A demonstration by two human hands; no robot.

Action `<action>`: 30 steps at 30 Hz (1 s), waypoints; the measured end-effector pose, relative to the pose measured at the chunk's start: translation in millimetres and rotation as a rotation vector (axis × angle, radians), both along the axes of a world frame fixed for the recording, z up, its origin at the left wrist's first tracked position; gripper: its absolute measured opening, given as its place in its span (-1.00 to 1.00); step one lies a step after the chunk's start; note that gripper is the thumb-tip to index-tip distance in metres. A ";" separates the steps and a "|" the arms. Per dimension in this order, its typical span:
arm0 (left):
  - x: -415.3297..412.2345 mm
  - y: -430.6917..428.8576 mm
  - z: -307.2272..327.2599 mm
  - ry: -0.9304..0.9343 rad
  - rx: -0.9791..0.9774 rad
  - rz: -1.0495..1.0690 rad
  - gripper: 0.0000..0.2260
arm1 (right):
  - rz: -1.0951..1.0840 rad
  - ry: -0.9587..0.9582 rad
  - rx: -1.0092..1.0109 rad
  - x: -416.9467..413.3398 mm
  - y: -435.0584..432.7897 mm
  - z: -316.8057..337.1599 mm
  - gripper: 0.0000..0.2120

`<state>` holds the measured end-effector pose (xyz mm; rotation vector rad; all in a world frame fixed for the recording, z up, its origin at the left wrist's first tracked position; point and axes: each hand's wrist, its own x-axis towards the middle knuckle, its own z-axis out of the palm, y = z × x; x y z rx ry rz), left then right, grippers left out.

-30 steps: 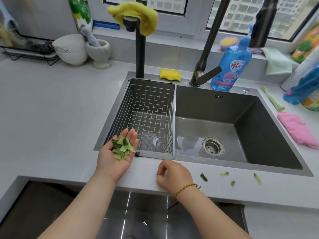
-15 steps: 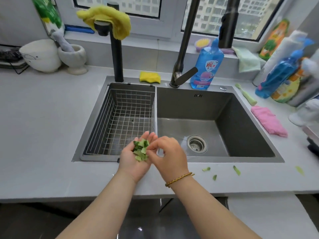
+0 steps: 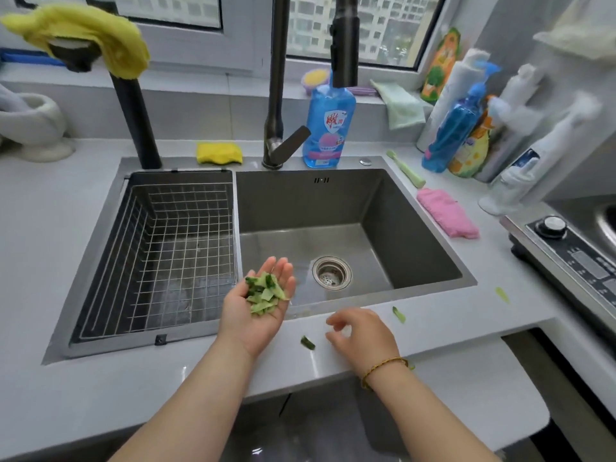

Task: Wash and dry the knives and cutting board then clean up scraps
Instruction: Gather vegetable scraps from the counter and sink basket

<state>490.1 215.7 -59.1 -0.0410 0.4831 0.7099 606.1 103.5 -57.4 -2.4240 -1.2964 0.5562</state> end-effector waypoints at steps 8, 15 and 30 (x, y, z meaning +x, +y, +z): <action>3.7 3.6 -3.5 0.041 0.030 -0.008 -0.47 | 0.076 -0.040 -0.142 -23.4 13.5 -8.7 -0.77; 2.3 6.0 -2.9 0.075 0.054 -0.007 -0.47 | 0.170 -0.084 -0.117 -25.7 14.6 -7.4 -0.80; 8.7 3.3 -3.9 0.106 0.043 -0.033 -0.50 | 0.057 0.119 -0.125 48.0 3.4 -2.3 -0.78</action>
